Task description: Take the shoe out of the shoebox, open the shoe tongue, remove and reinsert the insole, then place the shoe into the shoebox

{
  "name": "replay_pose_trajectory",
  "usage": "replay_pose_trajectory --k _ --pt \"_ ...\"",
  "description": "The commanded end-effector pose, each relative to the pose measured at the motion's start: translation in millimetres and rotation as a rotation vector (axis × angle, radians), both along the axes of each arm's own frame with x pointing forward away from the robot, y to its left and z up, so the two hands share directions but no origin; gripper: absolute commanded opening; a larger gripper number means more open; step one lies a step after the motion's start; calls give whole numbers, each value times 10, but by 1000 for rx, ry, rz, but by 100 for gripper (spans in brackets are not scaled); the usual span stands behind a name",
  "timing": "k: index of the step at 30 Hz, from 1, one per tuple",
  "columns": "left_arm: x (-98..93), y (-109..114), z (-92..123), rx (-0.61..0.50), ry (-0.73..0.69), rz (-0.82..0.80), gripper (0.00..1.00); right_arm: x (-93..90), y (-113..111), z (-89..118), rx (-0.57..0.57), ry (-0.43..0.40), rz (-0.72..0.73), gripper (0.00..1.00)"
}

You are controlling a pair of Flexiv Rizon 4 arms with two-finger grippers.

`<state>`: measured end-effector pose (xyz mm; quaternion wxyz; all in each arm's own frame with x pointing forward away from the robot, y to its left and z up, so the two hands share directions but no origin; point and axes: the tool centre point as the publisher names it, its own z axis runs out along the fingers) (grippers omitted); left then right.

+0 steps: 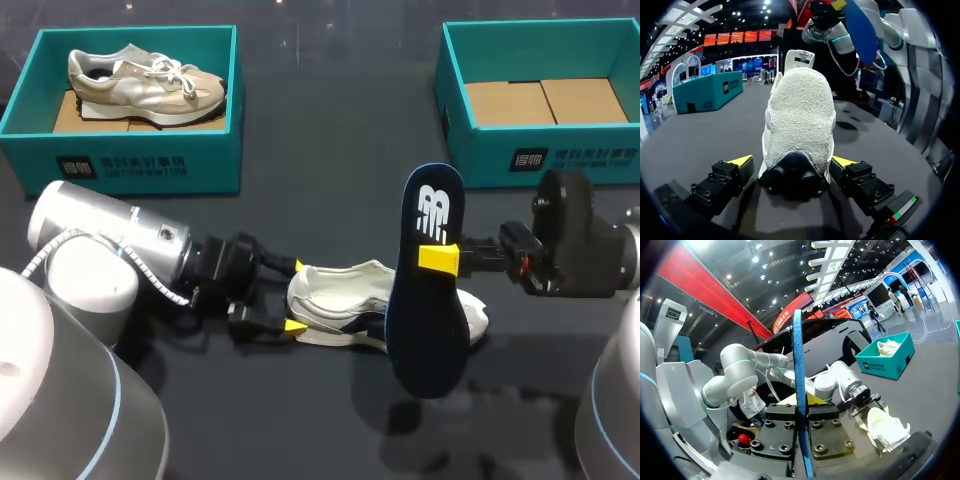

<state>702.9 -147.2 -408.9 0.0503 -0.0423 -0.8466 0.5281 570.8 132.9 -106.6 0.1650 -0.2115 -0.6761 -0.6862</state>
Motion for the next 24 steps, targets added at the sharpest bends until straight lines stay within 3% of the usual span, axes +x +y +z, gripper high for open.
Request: replay_pose_trajectory --k 1,5,20,24 --pt "27 131 136 101 -19 -30 100 -21 6 2 -1 1 -4 0" --pt "12 275 219 304 -104 -114 100 -21 6 2 -1 1 -4 0" --pt "12 275 219 304 -104 -114 100 -21 6 2 -1 1 -4 0" --pt "41 232 331 402 -122 -69 100 -21 6 2 -1 1 -4 0"
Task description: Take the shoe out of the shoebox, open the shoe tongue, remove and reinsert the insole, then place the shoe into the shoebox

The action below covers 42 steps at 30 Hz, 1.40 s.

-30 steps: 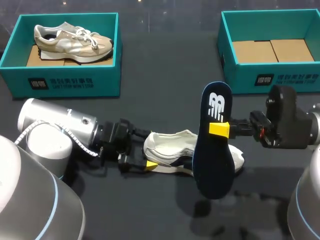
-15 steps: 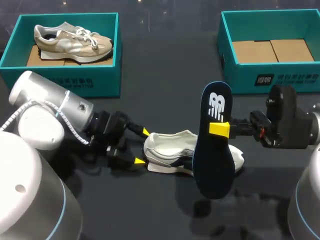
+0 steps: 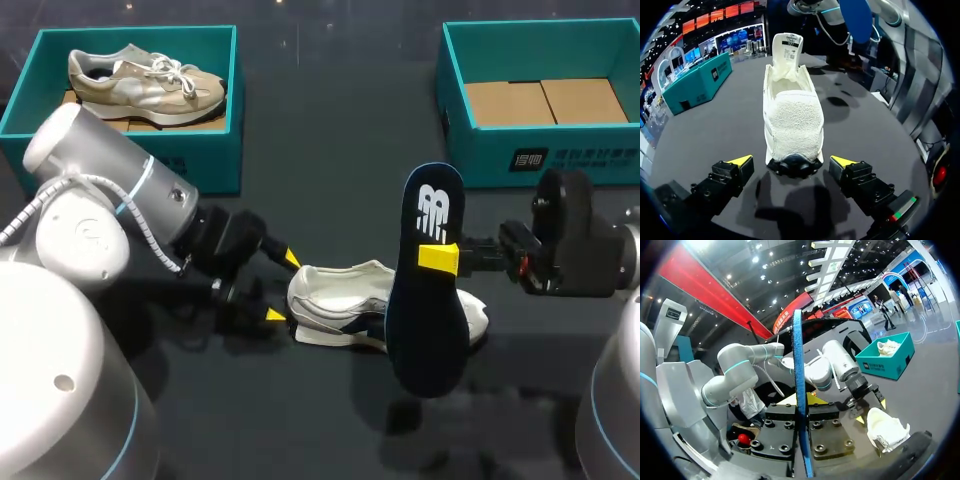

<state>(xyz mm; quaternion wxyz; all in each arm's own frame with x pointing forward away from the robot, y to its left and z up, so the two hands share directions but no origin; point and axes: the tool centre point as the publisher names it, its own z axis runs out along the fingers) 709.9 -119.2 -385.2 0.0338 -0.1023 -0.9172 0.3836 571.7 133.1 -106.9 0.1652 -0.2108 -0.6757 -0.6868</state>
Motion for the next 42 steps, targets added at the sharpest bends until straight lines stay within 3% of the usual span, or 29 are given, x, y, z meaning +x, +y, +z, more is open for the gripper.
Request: replay_pose_trajectory --k 1,9,19,42 --pt "-25 -51 118 138 -38 48 100 -31 3 6 -3 1 -5 0" --pt "-39 -91 251 284 -96 40 100 -31 3 6 -3 1 -5 0" --pt "25 -121 260 424 -133 44 100 -31 3 6 -3 1 -5 0" --pt "-23 -178 343 492 -166 25 100 -31 3 6 -3 1 -5 0"
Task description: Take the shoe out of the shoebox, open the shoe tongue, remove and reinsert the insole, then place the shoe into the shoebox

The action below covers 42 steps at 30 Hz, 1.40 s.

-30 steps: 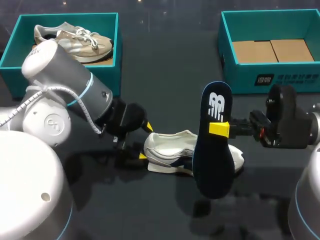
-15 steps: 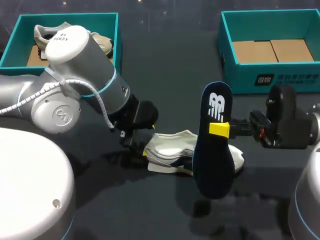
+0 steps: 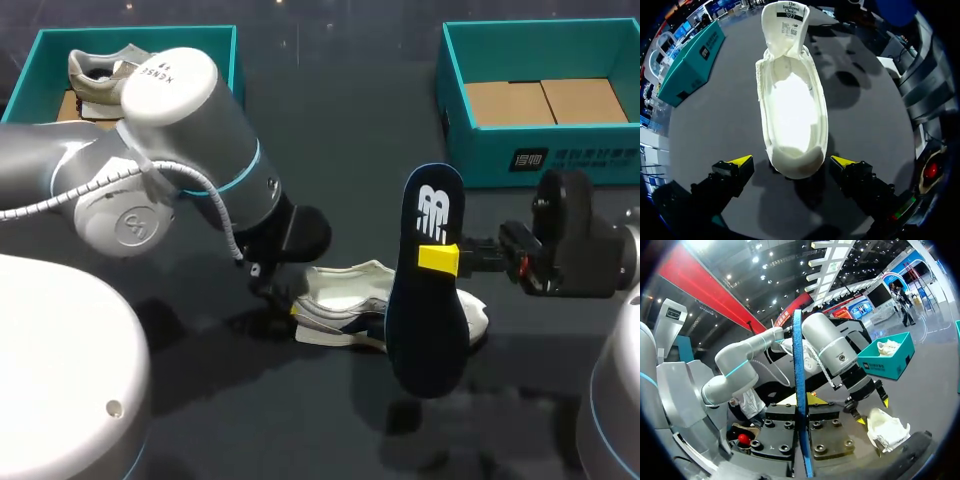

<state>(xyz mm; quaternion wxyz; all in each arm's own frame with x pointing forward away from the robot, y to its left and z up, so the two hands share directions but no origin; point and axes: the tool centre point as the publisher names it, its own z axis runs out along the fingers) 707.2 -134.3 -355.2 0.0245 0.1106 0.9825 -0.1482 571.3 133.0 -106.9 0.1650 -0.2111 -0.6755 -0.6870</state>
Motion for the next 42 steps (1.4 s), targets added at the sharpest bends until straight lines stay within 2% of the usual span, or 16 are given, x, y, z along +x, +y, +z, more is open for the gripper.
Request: replay_pose_trajectory --k 1,10,18,31,42 --pt "0 -39 70 22 2 -1 100 -26 4 5 -3 1 -5 0" --pt "0 -159 396 9 -16 -41 100 -26 4 5 -3 1 -5 0" --pt "52 -415 512 -5 -40 -57 100 -26 4 5 -3 1 -5 0" --pt "221 -948 261 -4 -76 -27 100 -26 4 5 -3 1 -5 0" --pt "384 -1134 -11 34 -61 32 100 -26 4 5 -3 1 -5 0"
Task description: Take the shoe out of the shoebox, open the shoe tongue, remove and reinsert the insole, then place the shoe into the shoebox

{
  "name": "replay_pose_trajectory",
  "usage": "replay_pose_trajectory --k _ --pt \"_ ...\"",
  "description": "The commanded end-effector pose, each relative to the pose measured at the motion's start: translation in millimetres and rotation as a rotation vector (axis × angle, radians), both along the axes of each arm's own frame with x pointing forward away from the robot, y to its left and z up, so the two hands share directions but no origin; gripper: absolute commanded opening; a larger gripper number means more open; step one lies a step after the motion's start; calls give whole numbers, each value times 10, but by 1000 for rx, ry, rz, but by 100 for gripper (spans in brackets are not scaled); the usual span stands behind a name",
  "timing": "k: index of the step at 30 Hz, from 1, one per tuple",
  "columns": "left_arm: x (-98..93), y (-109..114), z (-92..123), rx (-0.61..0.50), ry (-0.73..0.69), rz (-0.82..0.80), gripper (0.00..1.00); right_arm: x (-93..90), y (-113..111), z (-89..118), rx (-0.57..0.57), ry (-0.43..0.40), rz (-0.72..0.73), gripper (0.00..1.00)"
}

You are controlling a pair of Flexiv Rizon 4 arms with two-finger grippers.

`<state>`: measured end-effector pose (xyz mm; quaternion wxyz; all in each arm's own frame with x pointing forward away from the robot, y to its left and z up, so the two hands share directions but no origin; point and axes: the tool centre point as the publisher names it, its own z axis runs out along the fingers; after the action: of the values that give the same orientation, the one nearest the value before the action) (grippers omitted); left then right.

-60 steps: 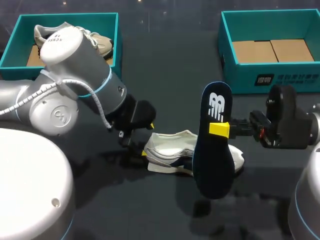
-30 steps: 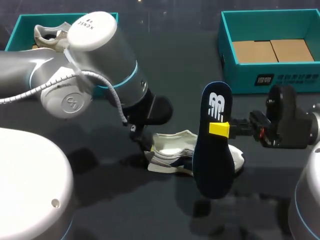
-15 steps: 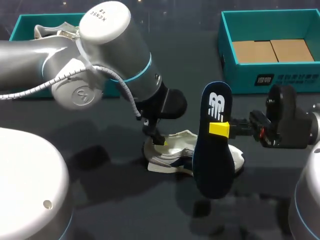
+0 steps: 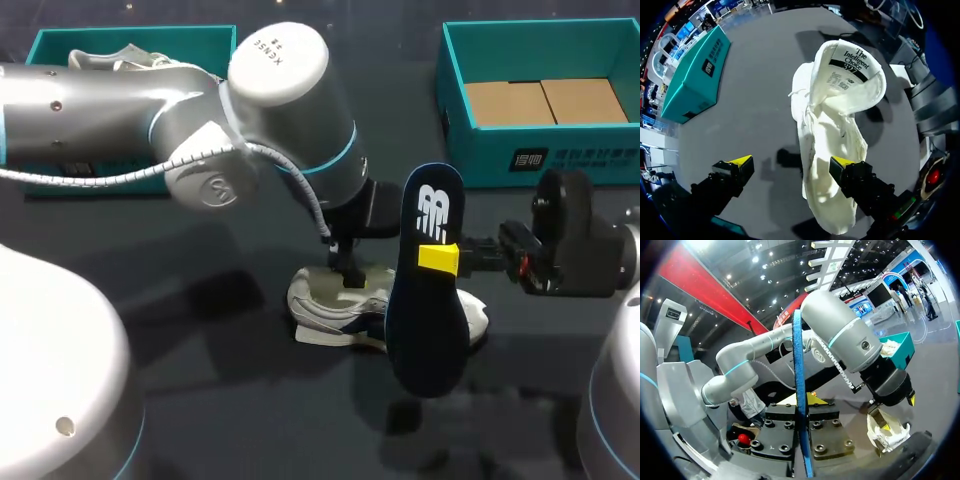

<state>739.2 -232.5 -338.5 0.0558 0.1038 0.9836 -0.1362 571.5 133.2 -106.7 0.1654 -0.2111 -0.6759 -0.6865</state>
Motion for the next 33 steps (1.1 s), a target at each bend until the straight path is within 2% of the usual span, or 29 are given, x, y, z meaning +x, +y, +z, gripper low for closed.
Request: replay_pose_trajectory --k 1,4,10,14,16,21,24,25,26,33 --pt "73 -165 -204 22 1 15 100 -29 3 4 -2 1 -5 0" --pt "102 -202 -288 36 1 32 100 -29 3 4 -2 1 -5 0" --pt "115 -223 -412 50 37 44 89 -29 3 4 -2 1 -5 0" --pt "73 -200 -449 55 47 38 70 -29 3 4 -2 1 -5 0" --pt "65 -177 -463 58 53 36 58 -29 3 4 -2 1 -5 0" --pt "53 -129 -477 68 57 28 48 -29 3 4 -2 1 -5 0" --pt "46 -108 -462 68 56 22 28 -29 3 4 -2 1 -5 0" --pt "42 -101 -459 69 54 18 18 -29 3 4 -2 1 -5 0" --pt "37 -94 -457 70 55 13 0 -29 3 4 -2 1 -5 0" --pt "-21 -25 -407 63 68 -35 0 -29 3 4 -2 1 -5 0"
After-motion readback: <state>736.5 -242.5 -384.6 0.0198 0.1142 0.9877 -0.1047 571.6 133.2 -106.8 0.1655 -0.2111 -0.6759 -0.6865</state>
